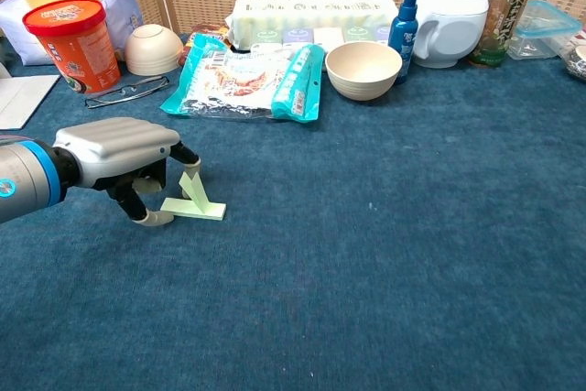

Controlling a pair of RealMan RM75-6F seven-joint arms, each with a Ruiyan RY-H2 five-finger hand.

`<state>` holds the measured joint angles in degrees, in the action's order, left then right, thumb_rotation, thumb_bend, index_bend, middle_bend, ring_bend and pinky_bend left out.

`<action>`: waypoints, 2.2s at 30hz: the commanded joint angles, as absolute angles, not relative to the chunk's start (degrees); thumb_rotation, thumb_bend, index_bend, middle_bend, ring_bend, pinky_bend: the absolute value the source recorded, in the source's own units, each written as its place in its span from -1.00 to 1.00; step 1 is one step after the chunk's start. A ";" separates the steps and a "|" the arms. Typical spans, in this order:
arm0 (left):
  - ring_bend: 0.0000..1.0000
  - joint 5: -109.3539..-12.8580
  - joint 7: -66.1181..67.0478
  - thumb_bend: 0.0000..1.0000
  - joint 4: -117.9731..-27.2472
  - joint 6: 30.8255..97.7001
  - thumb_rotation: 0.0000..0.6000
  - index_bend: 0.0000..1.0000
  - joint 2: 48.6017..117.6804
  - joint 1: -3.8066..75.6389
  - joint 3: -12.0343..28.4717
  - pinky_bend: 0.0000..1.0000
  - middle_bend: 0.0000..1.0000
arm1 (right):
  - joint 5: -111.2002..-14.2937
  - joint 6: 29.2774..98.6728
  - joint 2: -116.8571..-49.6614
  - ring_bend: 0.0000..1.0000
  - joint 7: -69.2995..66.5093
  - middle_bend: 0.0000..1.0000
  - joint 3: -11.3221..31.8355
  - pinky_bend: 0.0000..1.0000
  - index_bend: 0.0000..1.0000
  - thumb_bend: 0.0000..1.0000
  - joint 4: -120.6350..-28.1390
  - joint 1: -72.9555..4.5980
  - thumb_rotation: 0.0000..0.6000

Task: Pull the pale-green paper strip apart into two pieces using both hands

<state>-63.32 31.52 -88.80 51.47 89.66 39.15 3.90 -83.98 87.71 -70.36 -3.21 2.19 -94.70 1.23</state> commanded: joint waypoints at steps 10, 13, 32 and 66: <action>1.00 -61.74 32.57 -0.45 -88.61 51.94 1.00 -0.01 90.24 39.85 3.61 1.00 0.95 | -84.15 87.54 -70.44 -0.62 -3.89 -0.51 2.27 -0.68 -0.60 -0.04 -94.20 1.28 1.00; 1.00 -61.17 32.86 -0.42 -88.50 51.89 1.00 0.03 90.33 39.96 3.36 1.00 0.95 | -84.16 87.57 -70.50 -0.62 -3.97 -0.51 2.29 -0.68 -0.60 -0.04 -94.08 1.33 1.00; 1.00 -66.45 25.50 -0.24 -93.03 52.80 1.00 0.34 82.89 39.47 3.31 1.00 1.00 | -85.86 86.67 -70.97 -0.62 -4.34 -0.51 2.30 -0.68 -0.58 -0.04 -93.77 0.36 1.00; 1.00 -80.42 9.27 -0.23 -99.39 37.39 1.00 0.36 63.54 52.95 9.44 1.00 1.00 | -95.13 78.50 -78.25 -0.57 -22.74 -0.46 5.22 -0.49 -0.75 -0.04 -95.97 -13.13 1.00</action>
